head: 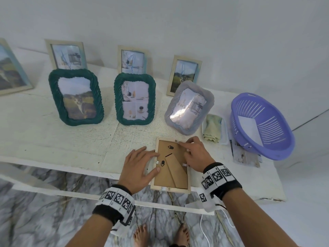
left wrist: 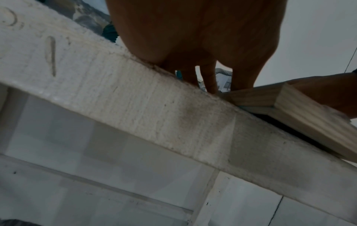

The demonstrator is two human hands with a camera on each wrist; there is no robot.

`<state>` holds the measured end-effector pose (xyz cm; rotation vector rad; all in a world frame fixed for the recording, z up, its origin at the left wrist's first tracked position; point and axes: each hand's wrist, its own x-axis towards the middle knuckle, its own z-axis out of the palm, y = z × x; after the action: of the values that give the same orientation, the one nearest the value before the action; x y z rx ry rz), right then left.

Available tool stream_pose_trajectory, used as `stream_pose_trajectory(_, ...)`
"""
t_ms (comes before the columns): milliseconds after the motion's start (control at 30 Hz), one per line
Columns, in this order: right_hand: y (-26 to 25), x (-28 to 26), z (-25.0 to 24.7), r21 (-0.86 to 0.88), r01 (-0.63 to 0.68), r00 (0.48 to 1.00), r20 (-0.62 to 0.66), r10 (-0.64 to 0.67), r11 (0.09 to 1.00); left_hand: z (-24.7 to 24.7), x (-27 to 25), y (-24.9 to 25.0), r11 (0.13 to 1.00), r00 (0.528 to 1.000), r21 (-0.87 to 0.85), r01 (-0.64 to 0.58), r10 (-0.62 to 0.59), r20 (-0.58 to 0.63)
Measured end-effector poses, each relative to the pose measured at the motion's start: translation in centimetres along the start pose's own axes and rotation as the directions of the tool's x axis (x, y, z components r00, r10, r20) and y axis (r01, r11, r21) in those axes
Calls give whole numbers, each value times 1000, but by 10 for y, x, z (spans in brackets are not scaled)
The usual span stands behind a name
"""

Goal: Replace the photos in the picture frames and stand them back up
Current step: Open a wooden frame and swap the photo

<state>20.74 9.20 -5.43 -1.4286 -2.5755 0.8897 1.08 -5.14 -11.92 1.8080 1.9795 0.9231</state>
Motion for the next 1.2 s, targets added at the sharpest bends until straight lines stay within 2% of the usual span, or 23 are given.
stream_pose_trajectory(233, 7, -3, 2, 167, -44, 999, 13, 42, 985, -1, 0, 0, 1000, 1000, 12, 0, -1, 15)
stream_pose_trajectory(400, 7, -2, -1, 188, -47, 999, 29, 42, 981, -2, 0, 2, 1000, 1000, 5, 3, -3, 10)
stream_pose_trajectory(533, 5, -5, -1, 146, -23, 999, 39, 18, 989, -4, 1, 5, 1000, 999, 3, 16, -16, 27)
stream_pose_trajectory(700, -10, -32, -1, 113, -4, 1000, -20, 6, 994, -6, 0, 6, 1000, 999, 1, 24, -24, 39)
stream_pose_trajectory(867, -29, -79, 24, 59, -24, 996, 88, 19, 998, -7, 0, 8, 1000, 999, 1, 27, -27, 36)
stream_pose_trajectory(1067, -23, -85, 51, -49, 2, 999, -41, -4, 999, -7, 0, 7, 1000, 998, 7, 29, -29, 49)
stream_pose_trajectory(1200, -27, -81, 55, -50, -12, 994, -113, 6, 999, -7, -1, 6, 1000, 998, 10, 27, -27, 56)
